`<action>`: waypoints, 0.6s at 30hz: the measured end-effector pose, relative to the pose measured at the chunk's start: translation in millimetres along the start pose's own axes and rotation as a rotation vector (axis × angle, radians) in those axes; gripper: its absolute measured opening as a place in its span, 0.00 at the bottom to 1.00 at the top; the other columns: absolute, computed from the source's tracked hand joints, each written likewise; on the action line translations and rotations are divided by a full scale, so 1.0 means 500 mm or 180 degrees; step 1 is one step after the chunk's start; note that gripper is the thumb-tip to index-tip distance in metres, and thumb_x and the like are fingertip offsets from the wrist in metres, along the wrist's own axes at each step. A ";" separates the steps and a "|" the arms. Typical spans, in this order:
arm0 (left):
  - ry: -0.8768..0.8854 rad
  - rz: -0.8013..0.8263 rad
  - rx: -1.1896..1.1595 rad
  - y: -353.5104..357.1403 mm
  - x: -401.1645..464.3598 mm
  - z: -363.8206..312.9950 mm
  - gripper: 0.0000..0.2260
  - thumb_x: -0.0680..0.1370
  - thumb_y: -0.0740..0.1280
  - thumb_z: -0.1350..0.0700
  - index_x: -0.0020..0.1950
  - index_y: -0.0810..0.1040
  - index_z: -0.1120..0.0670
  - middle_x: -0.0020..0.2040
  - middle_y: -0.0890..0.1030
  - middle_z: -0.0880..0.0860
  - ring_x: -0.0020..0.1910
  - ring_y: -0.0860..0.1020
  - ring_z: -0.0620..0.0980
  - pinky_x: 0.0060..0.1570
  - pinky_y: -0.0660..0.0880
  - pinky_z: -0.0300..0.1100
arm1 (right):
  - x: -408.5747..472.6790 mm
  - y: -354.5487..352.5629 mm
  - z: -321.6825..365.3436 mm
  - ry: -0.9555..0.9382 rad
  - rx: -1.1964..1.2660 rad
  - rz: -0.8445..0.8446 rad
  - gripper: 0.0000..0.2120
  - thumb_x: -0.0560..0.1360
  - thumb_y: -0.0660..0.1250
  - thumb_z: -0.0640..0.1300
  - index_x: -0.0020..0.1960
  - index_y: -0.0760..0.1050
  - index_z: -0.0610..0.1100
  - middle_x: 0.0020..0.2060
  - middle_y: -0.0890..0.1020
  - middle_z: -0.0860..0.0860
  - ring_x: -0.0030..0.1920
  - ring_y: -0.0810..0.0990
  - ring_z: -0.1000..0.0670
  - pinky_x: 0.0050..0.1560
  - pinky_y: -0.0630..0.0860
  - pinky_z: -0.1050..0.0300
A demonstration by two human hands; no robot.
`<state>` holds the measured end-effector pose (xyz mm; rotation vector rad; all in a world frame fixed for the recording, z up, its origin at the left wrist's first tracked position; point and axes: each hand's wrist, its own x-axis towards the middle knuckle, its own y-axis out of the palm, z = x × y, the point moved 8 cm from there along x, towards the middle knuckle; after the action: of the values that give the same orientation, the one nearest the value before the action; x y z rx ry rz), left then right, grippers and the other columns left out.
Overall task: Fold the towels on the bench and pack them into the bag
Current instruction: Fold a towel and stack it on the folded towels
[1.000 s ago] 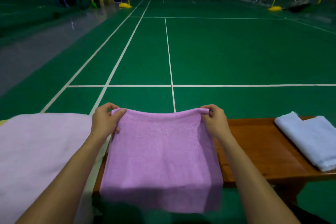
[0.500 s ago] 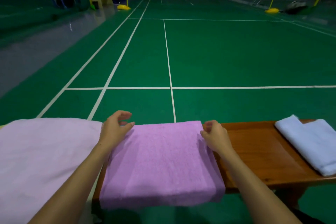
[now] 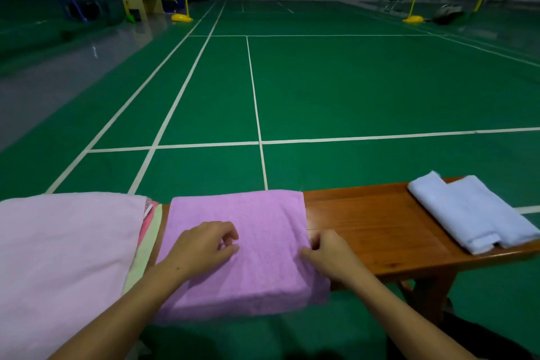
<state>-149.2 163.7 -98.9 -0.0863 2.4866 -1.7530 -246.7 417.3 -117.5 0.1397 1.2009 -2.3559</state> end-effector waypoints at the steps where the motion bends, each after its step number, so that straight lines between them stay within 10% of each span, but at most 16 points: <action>1: 0.0056 -0.0091 0.0177 -0.004 0.007 -0.017 0.11 0.82 0.68 0.41 0.61 0.80 0.43 0.53 0.82 0.40 0.47 0.80 0.39 0.51 0.83 0.41 | -0.001 0.000 0.000 -0.0039 0.0125 -0.0103 0.09 0.75 0.72 0.47 0.41 0.76 0.43 0.35 0.82 0.50 0.34 0.77 0.52 0.35 0.73 0.57; 6: 0.0539 0.0154 -0.0754 -0.004 0.032 -0.124 0.19 0.81 0.71 0.45 0.70 0.70 0.34 0.50 0.83 0.36 0.43 0.82 0.42 0.47 0.82 0.47 | -0.024 0.015 0.053 -0.0693 0.0882 -0.0204 0.14 0.76 0.75 0.46 0.58 0.75 0.52 0.51 0.82 0.57 0.50 0.82 0.54 0.49 0.79 0.59; 10: 0.0615 0.1199 -0.2084 0.017 0.036 -0.182 0.31 0.79 0.69 0.62 0.75 0.67 0.35 0.44 0.86 0.56 0.32 0.83 0.63 0.35 0.81 0.53 | -0.036 0.033 0.085 -0.1050 0.1178 0.0084 0.20 0.73 0.73 0.51 0.58 0.67 0.61 0.52 0.82 0.55 0.51 0.82 0.55 0.53 0.80 0.55; 18: 0.0684 0.1643 -0.1710 0.033 0.053 -0.152 0.09 0.83 0.69 0.56 0.61 0.80 0.46 0.42 0.87 0.55 0.32 0.84 0.61 0.38 0.83 0.55 | -0.054 0.018 0.116 -0.1381 0.1331 0.0351 0.24 0.77 0.77 0.46 0.65 0.68 0.59 0.52 0.85 0.53 0.52 0.84 0.55 0.50 0.80 0.60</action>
<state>-184.0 237.6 -90.3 0.6708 2.7192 -0.9161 -211.6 377.5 -80.8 -0.1576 0.4808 -2.3443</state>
